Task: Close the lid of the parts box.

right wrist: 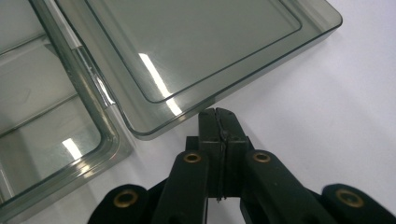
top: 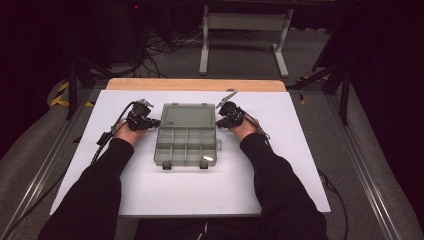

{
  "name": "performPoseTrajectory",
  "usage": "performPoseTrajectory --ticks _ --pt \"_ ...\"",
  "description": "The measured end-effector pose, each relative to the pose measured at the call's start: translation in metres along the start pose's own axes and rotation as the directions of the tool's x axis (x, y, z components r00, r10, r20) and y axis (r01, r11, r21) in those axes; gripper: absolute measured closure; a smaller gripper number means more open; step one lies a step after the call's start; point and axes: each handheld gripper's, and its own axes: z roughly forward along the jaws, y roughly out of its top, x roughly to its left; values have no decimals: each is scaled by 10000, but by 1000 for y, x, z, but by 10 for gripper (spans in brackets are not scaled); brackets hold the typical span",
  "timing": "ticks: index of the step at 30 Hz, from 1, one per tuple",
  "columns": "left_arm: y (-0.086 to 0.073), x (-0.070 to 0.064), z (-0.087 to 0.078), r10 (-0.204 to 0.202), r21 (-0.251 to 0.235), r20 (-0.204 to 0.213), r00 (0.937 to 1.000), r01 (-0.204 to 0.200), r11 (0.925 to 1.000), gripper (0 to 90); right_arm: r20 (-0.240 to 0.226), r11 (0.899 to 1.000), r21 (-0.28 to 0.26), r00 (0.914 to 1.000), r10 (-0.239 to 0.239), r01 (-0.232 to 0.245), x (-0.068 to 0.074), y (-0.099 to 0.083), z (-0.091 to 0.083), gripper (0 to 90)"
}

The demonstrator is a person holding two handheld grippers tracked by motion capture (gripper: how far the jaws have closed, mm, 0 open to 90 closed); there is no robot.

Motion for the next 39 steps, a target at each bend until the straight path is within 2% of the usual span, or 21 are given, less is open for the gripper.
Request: performPoseTrajectory --ticks 5,14,27,33,39 --pt "0 -1 0 -83 9 -21 10000 83 10000 898 76 10000 4 10000 -17 17 0 1 1 900" --pt "1 -1 0 38 47 -204 9998 -37 10000 898 172 9999 5 9997 -172 172 0 3 2 900" --pt "3 -3 3 85 -68 -241 9997 -86 9999 898 257 9999 -57 9996 -138 140 0 6 4 900" --pt "4 -5 3 301 -109 -530 9981 -308 9995 898 281 9999 -62 9995 -149 150 0 6 4 900" --pt "4 -5 1 247 -222 -524 9983 -259 9994 898 322 9998 -163 9994 -105 110 0 6 3 900"
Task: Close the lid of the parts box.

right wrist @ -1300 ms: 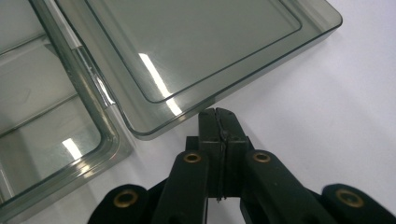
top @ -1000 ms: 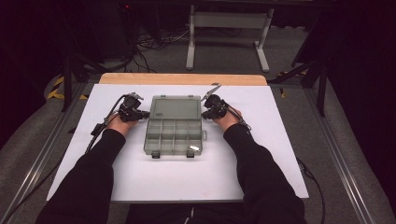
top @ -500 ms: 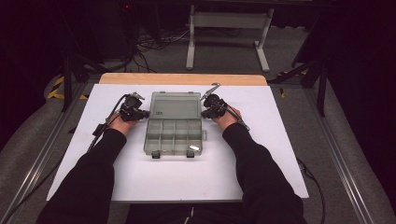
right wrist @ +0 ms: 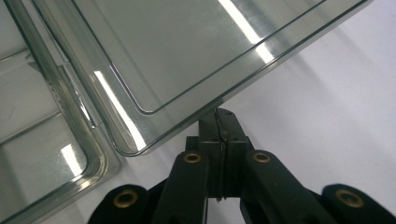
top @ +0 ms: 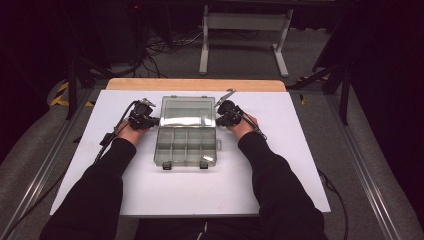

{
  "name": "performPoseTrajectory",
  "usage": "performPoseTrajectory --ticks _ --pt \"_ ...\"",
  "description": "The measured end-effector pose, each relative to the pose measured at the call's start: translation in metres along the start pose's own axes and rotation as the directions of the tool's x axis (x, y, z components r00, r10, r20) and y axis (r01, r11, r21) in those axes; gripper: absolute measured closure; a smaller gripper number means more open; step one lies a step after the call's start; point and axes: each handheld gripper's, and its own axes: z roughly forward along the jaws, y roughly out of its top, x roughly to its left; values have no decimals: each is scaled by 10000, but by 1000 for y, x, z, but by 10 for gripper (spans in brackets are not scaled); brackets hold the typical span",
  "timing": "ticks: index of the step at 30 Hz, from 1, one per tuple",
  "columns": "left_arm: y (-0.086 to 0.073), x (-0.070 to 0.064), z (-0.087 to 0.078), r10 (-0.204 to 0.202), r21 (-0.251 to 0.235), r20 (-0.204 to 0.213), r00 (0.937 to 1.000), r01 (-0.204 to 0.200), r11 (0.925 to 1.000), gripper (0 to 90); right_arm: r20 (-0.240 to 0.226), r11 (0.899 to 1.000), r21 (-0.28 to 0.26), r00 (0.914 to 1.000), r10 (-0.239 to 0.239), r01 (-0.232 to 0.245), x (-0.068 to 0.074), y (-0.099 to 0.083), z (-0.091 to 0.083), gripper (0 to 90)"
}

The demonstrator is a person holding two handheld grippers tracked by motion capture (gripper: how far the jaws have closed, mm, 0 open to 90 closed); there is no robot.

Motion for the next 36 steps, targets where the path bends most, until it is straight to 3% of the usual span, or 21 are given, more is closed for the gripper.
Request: performPoseTrajectory --ticks 36 --pt "7 -3 -18 165 -841 -233 9996 -184 9963 897 463 9945 -1033 9989 -93 141 1 6 -23 900"
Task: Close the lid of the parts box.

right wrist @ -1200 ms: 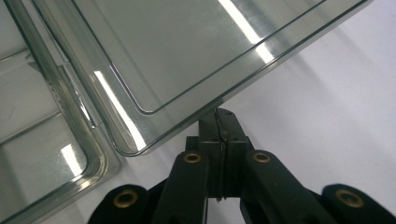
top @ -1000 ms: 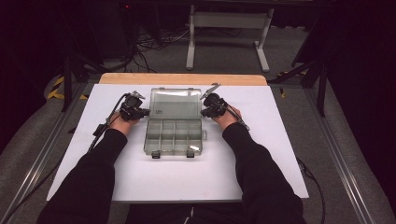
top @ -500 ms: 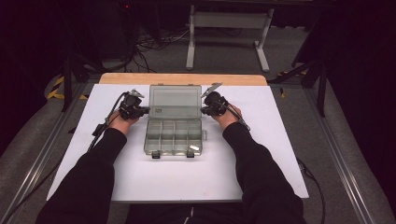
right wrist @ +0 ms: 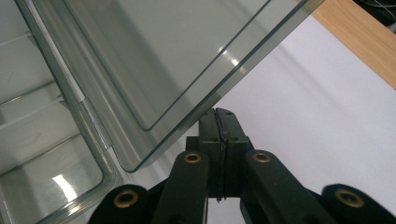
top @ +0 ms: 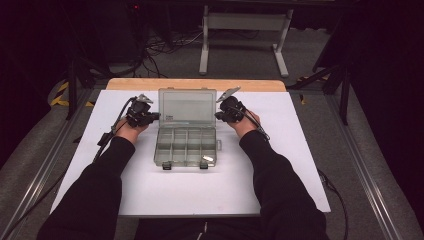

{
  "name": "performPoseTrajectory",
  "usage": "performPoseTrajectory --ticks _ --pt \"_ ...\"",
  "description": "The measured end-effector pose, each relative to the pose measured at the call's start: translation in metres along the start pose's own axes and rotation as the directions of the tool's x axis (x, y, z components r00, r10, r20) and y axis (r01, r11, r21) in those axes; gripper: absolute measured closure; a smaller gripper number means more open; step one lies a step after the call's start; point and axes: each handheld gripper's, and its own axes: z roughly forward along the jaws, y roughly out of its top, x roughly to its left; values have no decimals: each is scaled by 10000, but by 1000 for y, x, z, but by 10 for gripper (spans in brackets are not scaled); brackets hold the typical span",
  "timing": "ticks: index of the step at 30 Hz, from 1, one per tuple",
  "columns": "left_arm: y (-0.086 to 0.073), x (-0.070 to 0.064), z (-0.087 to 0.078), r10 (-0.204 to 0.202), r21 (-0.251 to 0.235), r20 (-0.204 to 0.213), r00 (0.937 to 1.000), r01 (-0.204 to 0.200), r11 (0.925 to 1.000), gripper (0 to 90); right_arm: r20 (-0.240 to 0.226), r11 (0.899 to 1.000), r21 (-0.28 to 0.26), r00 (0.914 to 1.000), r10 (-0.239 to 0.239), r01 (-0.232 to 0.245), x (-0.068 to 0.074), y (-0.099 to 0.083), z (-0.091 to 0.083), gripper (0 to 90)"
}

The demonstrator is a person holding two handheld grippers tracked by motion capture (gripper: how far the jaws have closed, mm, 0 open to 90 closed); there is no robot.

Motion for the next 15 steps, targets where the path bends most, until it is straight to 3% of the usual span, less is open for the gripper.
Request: performPoseTrajectory --ticks 15 --pt "2 -2 -10 102 -107 221 9997 -99 9999 898 -60 9994 -339 10000 -64 62 2 3 -10 900"
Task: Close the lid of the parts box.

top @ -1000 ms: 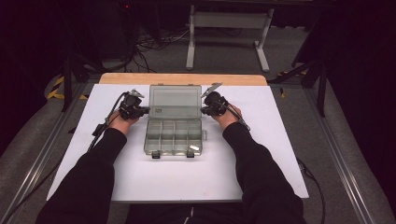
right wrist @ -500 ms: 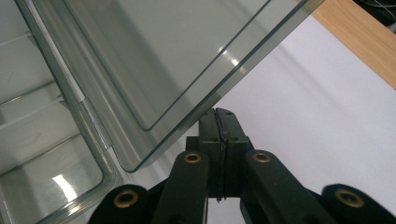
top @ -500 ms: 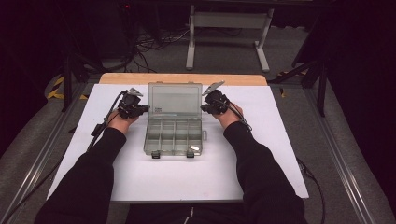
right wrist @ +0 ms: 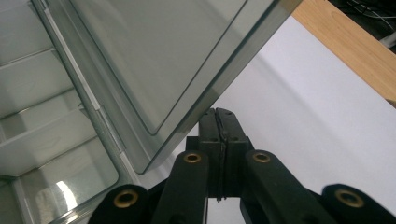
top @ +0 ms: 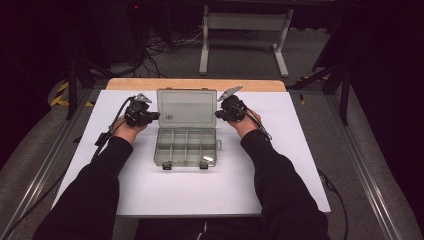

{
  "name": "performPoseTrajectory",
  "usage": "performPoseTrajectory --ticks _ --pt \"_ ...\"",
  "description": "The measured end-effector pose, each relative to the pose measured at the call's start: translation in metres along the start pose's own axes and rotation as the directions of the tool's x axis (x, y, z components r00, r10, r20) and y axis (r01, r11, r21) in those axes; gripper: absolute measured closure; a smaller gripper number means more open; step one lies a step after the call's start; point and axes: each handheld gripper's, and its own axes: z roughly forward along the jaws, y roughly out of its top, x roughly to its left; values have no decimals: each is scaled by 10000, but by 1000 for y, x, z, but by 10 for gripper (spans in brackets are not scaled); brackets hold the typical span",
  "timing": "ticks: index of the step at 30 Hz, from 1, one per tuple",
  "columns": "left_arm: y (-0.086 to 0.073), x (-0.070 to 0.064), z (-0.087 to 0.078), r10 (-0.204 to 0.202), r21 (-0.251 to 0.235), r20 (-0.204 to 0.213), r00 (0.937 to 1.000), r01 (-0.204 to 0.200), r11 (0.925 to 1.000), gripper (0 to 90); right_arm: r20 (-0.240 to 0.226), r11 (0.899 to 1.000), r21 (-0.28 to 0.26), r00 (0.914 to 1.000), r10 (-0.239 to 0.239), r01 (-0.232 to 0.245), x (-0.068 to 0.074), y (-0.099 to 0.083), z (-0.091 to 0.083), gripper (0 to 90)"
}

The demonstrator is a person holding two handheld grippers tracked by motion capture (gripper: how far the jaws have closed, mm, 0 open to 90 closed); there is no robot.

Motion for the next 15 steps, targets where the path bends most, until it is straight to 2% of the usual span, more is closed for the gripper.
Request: performPoseTrajectory --ticks 15 --pt "1 -5 -10 319 98 104 9994 -320 9994 897 -105 9996 -138 9997 -238 237 7 2 -11 900"
